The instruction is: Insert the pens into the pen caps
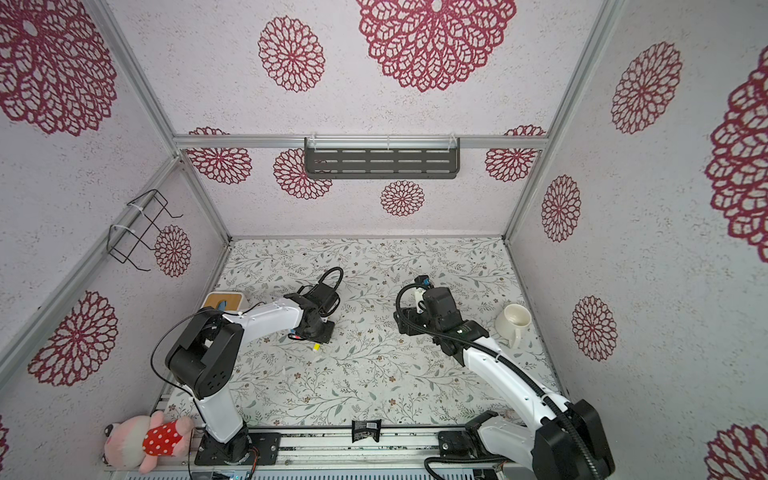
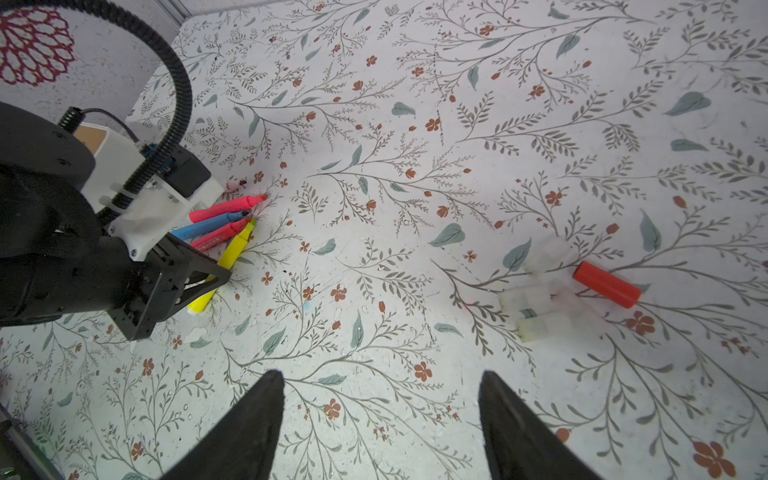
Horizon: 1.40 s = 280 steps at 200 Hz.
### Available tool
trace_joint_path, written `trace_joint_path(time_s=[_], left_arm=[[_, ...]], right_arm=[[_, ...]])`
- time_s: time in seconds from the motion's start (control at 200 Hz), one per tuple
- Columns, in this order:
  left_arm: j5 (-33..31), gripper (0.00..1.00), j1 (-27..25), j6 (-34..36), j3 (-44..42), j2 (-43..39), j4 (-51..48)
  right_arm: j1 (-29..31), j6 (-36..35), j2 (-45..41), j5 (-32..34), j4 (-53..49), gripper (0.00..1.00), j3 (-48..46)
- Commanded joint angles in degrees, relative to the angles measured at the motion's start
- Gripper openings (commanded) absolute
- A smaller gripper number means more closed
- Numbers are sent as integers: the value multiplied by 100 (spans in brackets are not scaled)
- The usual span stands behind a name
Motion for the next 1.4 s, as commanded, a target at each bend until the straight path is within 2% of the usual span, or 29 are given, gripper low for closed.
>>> trace_joint_path(time_s=[0.0,0.115,0.32,0.525,0.776,1.161,1.396], left_arm=[[132,12,-70,11,-68,176,-11],[167,9,-70,53,-190,-41,215],[835,10,-288,238,-541,-971,1106],[1713,11,-365,20,-1140,-1805,2307],[2540,13,-484,-603,-1649,-2248,3601],[2544,13,-828,-825,-1588,-2058,4015],[2514,13,-896,-809,-1522,-1976,4028]], right_arm=[[23,57,-206,175,-22,75,-9],[15,69,-243,200,-3,76,-36],[21,124,-208,115,60,80,-84],[19,379,49,-1317,1272,84,-575],[60,1208,762,-2208,2863,74,-880],[284,1432,1451,-2313,3375,64,-416],[384,1530,1627,-2392,3578,63,-259]])
